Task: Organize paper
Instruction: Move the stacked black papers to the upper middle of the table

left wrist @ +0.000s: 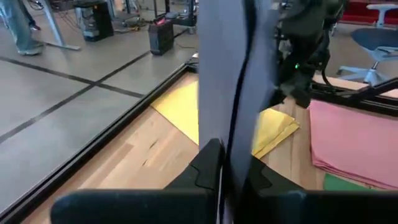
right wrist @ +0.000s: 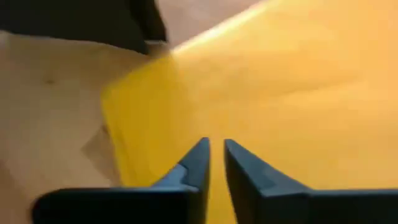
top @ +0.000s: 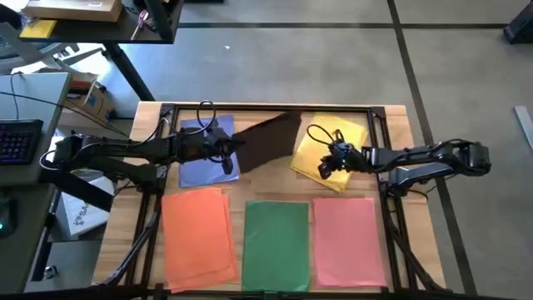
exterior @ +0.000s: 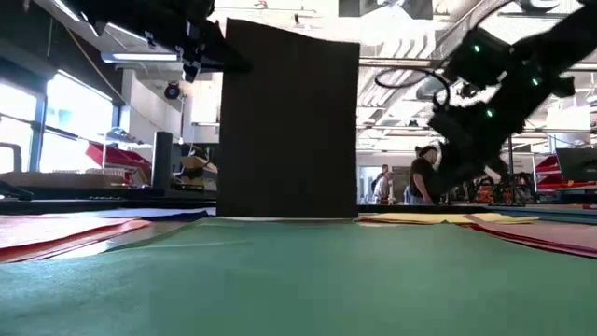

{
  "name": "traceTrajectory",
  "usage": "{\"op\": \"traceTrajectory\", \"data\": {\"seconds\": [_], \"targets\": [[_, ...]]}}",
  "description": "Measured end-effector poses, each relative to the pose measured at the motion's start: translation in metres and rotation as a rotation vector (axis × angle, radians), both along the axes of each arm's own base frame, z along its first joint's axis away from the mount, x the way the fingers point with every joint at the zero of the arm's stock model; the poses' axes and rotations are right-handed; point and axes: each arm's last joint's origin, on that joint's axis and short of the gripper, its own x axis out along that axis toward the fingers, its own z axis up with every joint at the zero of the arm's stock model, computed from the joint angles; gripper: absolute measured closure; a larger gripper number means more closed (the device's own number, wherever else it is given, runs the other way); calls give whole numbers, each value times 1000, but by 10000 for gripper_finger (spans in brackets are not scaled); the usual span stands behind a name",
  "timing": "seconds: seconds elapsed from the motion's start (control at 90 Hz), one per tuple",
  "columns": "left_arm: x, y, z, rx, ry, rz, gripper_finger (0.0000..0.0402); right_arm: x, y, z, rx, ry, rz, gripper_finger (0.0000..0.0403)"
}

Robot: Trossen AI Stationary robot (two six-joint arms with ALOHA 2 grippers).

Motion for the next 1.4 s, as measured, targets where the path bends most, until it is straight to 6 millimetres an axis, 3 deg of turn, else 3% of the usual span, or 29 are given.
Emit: {"op": "traceTrajectory", "data": {"seconds": [0.367,0.667,1.022,1.222,1.4], "targets": [[-2,-1,6,-18,-50,2,401,-26,11,-32,42,63,-90,402],[-2,-3,6,-20,-48,-11,402,-29,9,-36,-34,201,218,403],[-2,-2,6,-20,-48,-12,402,-23,-8,-10,-36,434,370,403],[-2,-2,6,-20,-46,-12,401,-28,-16,-2,1,505,296,403],[-2,-2,4,-22,-34,-12,401,-23,-18,1,-1,423,159,403]]}}
